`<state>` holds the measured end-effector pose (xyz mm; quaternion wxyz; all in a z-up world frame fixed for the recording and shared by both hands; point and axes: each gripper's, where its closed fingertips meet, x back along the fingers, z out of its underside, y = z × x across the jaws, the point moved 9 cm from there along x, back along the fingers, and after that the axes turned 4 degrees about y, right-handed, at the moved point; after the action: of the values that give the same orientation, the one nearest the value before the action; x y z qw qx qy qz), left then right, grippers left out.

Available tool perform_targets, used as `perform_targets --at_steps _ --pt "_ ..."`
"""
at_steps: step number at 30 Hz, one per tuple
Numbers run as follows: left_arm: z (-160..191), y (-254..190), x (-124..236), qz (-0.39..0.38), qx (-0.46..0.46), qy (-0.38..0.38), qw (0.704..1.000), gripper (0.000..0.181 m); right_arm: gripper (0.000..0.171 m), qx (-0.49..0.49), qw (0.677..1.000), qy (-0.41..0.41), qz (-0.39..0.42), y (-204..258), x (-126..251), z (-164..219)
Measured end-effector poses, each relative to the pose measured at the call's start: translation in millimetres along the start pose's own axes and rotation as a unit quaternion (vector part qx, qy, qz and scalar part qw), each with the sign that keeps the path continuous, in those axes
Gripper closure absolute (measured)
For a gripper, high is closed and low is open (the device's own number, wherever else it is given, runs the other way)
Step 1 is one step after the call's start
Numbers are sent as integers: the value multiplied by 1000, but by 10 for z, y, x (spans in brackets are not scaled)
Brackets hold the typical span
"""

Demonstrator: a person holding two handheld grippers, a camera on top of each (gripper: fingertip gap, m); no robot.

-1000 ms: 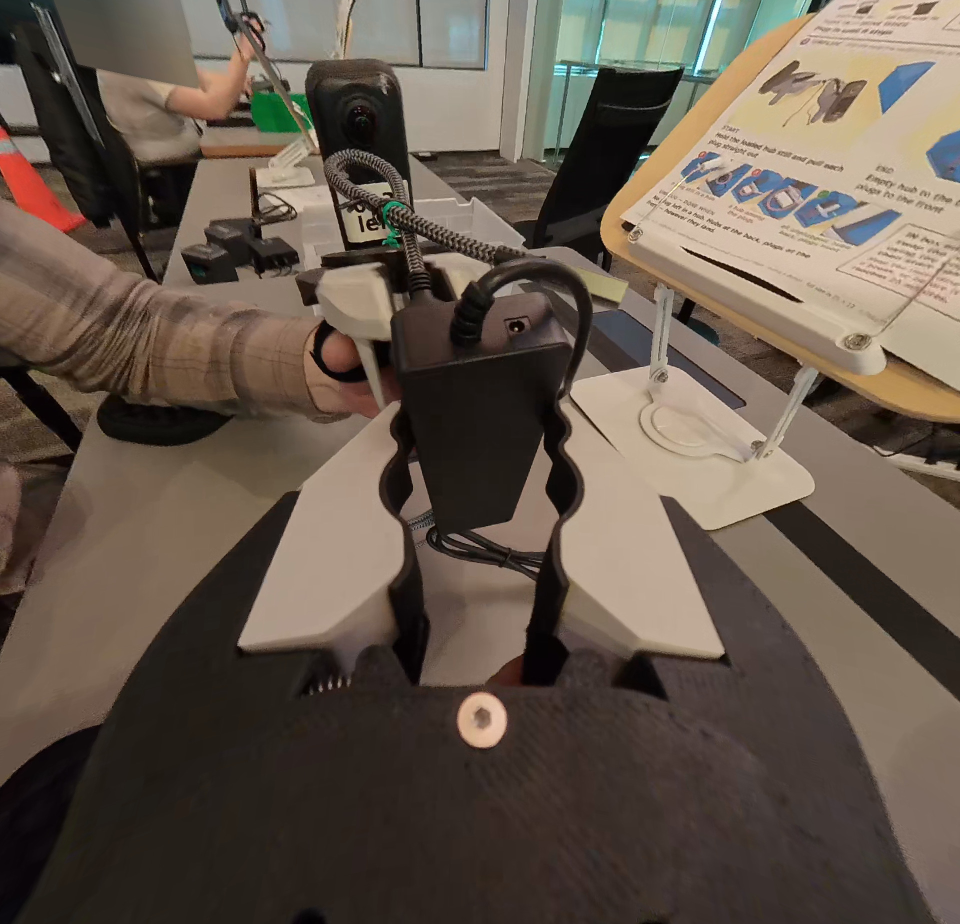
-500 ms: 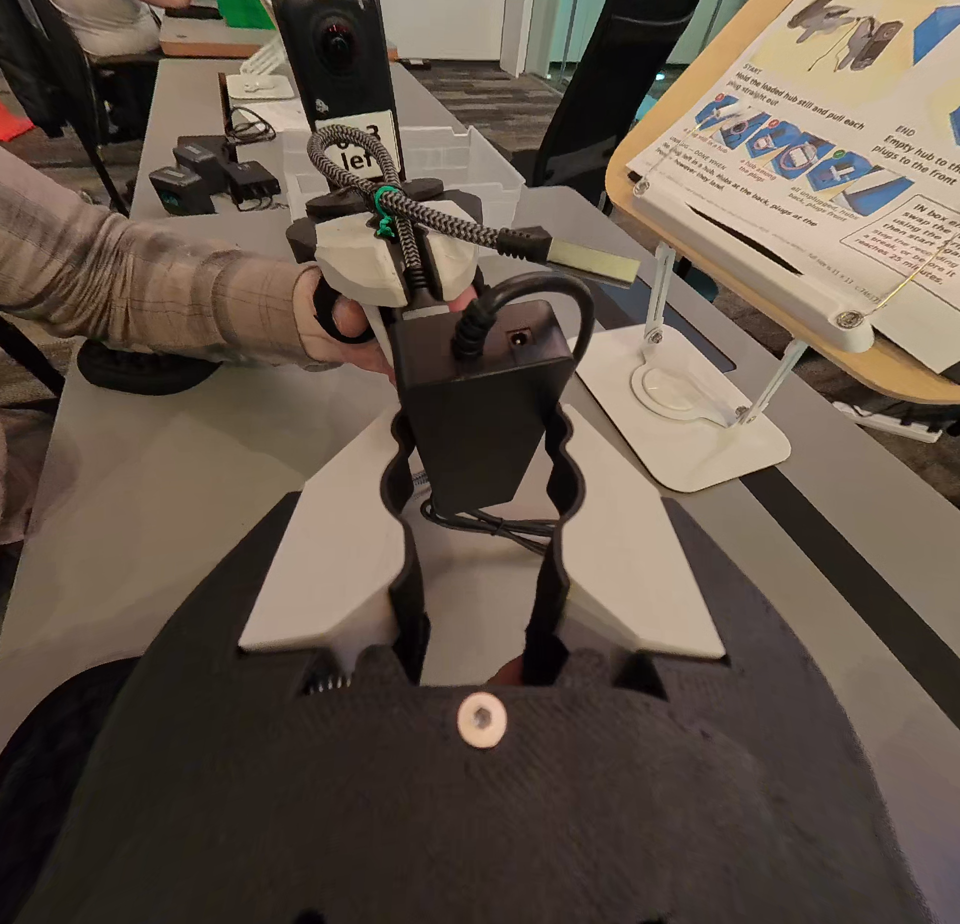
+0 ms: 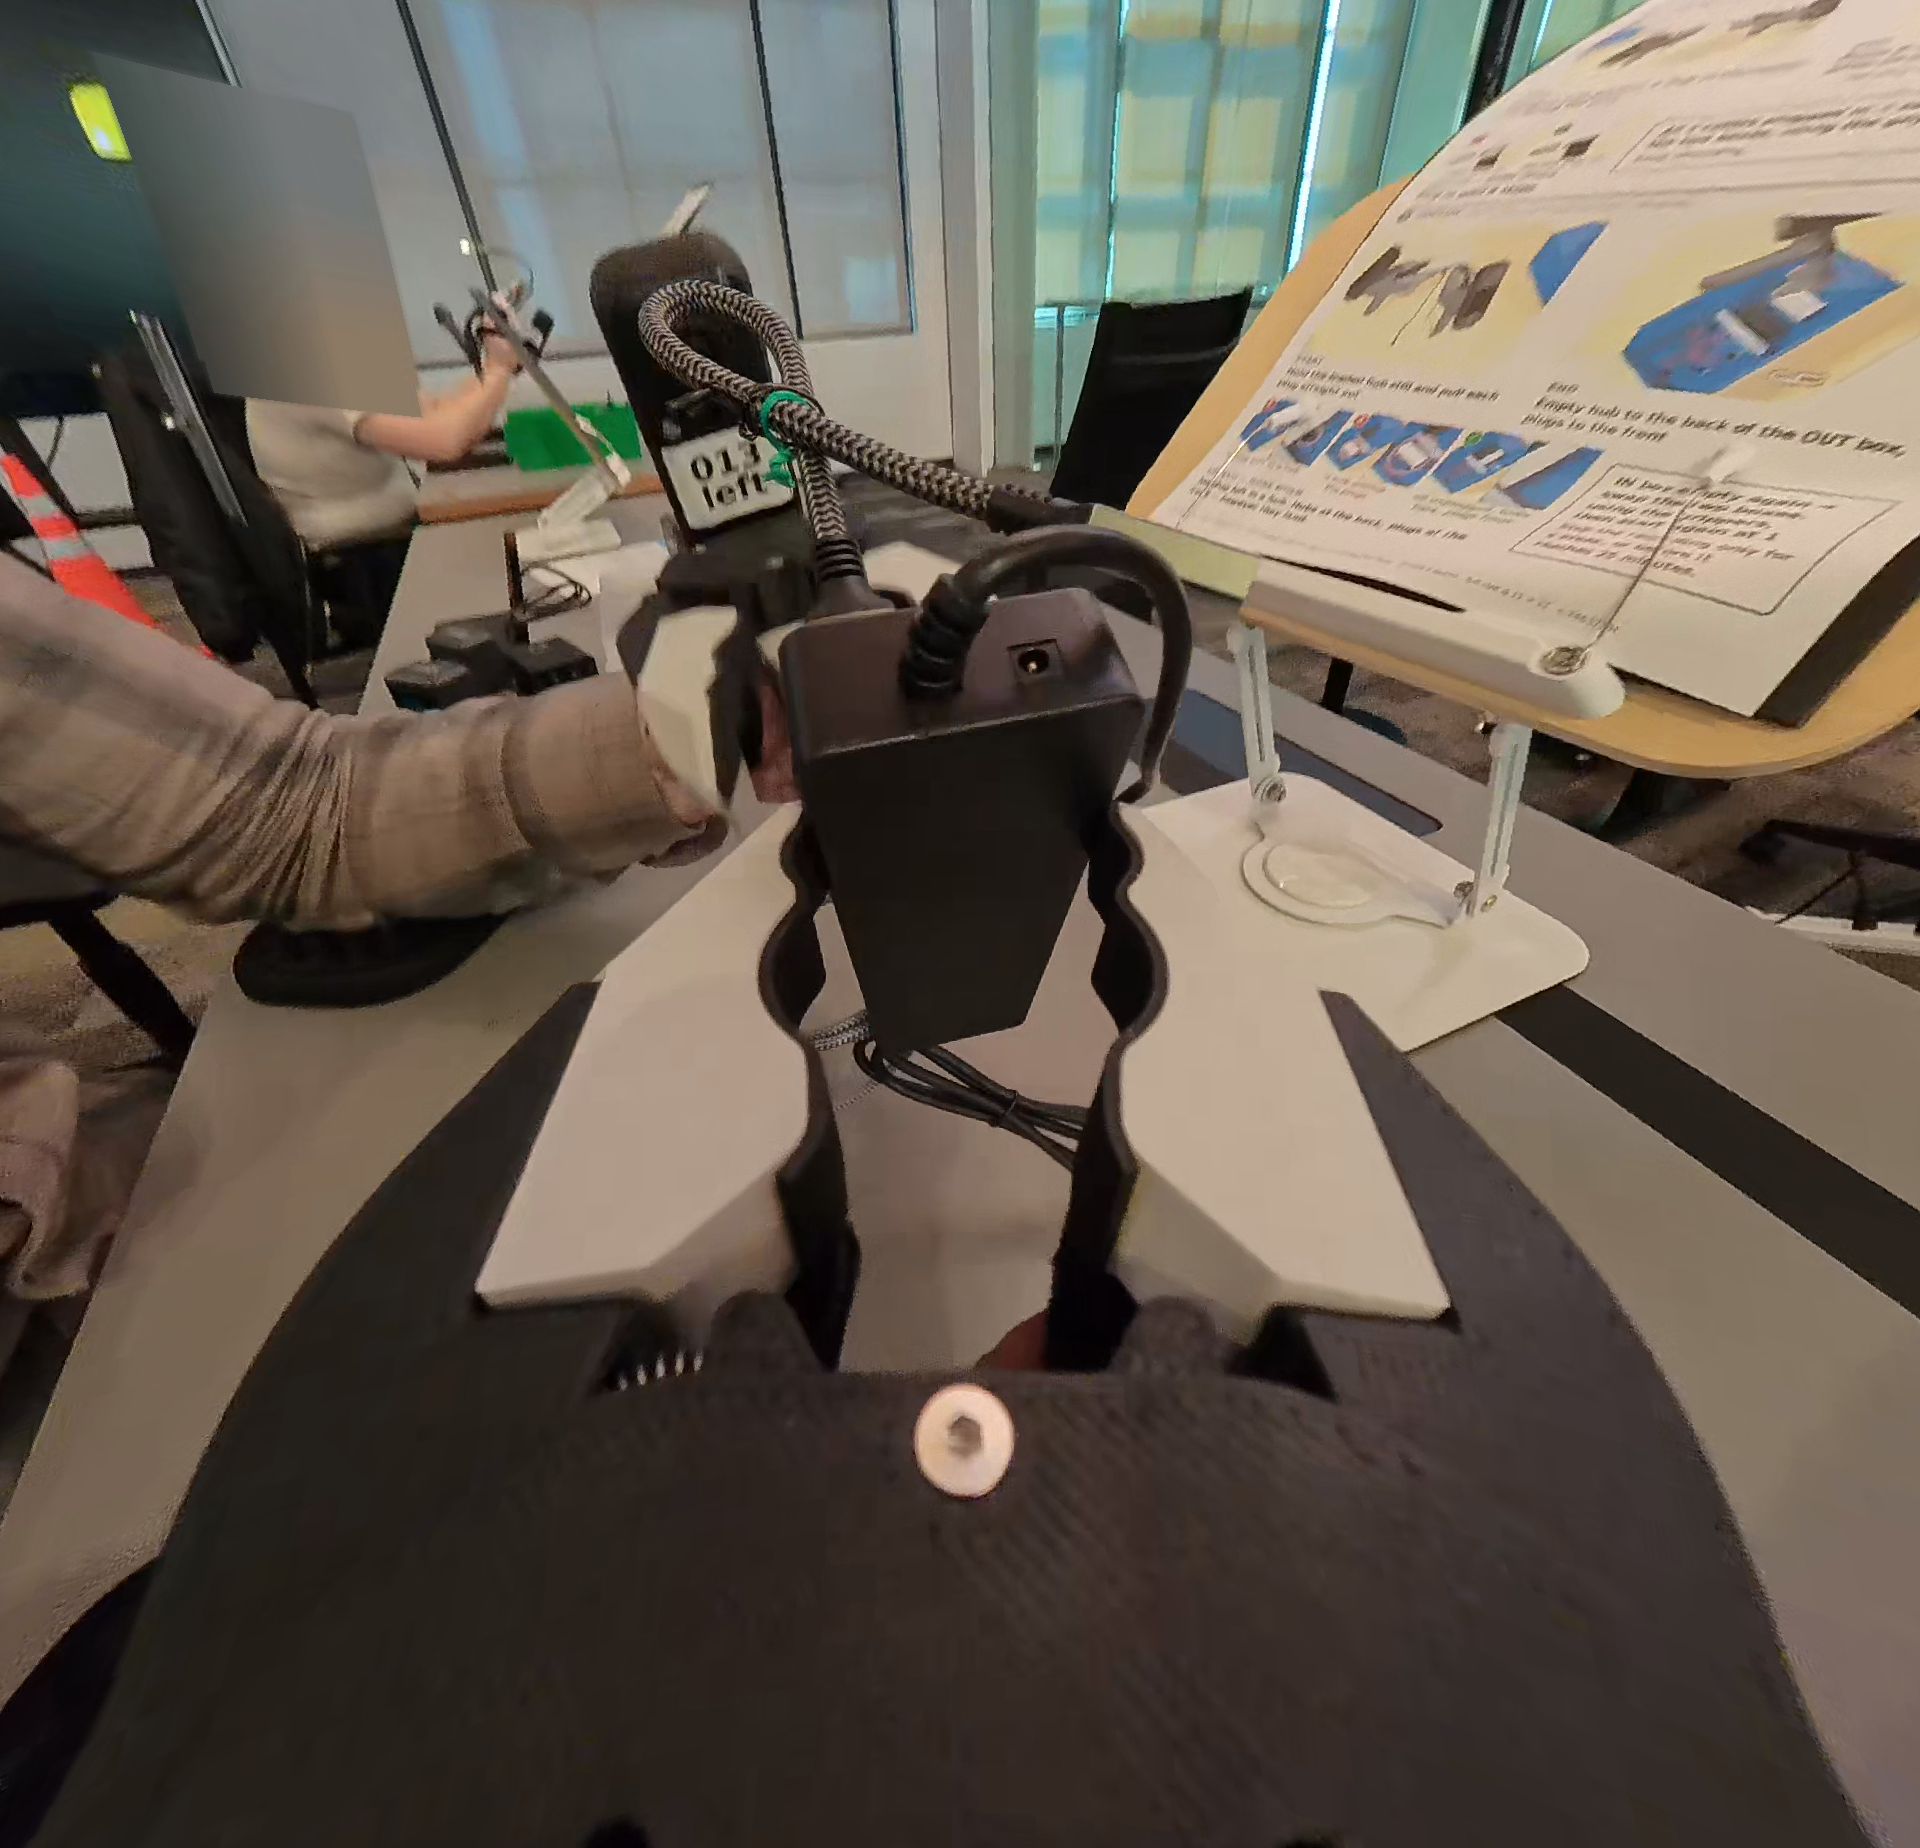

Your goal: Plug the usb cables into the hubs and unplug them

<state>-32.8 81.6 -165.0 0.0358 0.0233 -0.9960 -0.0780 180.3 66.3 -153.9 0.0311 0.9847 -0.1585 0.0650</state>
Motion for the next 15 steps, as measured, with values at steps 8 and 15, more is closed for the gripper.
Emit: perform_targets --at_steps 8,15 --pt "335 -123 -362 -41 -90 166 981 100 122 2 999 -45 -9 72 -116 -10" --pt "401 -132 -387 -42 -101 178 978 121 122 11 999 -45 -22 80 -170 18"
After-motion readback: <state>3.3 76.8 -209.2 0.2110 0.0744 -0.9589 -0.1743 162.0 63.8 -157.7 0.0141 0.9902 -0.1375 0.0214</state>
